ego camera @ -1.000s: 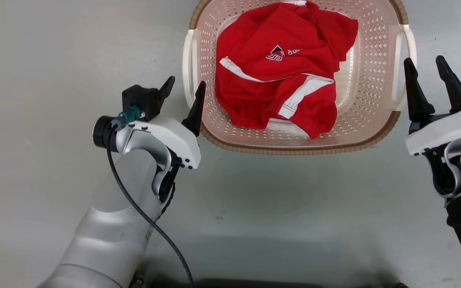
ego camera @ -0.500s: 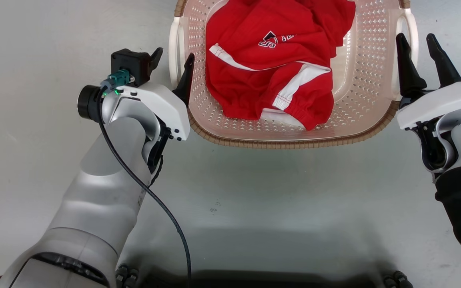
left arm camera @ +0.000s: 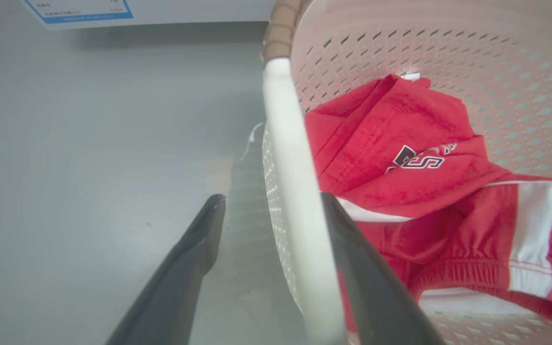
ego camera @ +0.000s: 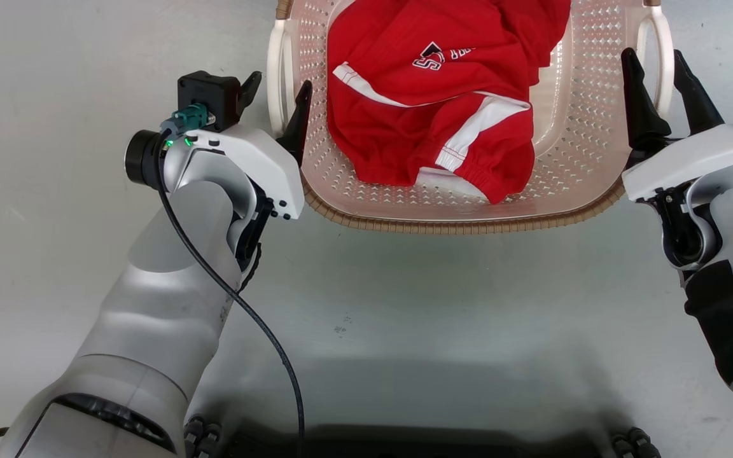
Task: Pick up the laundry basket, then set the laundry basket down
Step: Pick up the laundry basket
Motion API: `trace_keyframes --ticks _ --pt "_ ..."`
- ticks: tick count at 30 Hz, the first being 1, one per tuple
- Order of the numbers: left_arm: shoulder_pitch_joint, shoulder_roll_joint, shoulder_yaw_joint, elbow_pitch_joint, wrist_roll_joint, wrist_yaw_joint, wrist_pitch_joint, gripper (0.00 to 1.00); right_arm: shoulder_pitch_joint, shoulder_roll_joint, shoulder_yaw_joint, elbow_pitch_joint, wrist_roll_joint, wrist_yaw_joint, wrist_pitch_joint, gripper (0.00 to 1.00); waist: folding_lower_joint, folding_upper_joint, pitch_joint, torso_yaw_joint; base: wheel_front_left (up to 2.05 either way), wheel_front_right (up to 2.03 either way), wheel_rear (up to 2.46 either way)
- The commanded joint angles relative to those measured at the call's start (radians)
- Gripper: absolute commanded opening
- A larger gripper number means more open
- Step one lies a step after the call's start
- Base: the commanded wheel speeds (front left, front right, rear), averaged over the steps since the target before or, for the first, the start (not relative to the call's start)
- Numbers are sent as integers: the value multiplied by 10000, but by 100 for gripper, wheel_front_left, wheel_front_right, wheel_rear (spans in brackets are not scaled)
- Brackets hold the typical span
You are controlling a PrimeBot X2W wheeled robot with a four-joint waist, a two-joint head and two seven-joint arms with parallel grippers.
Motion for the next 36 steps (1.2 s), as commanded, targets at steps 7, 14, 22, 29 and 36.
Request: trace_keyframes --ticks 7,14,22,29,36 --pt "-14 272 32 -229 -104 -29 -101 100 64 87 263 -54 382 42 -105 100 -1 0 85 68 0 0 0" --pt "-38 272 -60 -328 -178 3 -102 16 -81 66 398 59 733 42 -105 44 -1 0 166 92 0 0 0" --pt "4 272 -190 -453 -323 -21 -102 0 -195 -54 620 232 1102 42 -105 0 -1 0 156 97 0 0 0" --pt "-25 272 -223 -269 -478 -24 -102 0 -291 -101 701 490 951 42 -105 0 -1 0 111 64 0 0 0" --pt "-29 271 -300 -29 -680 33 -102 0 -546 -96 860 1037 577 42 -105 0 -1 0 32 32 0 0 0"
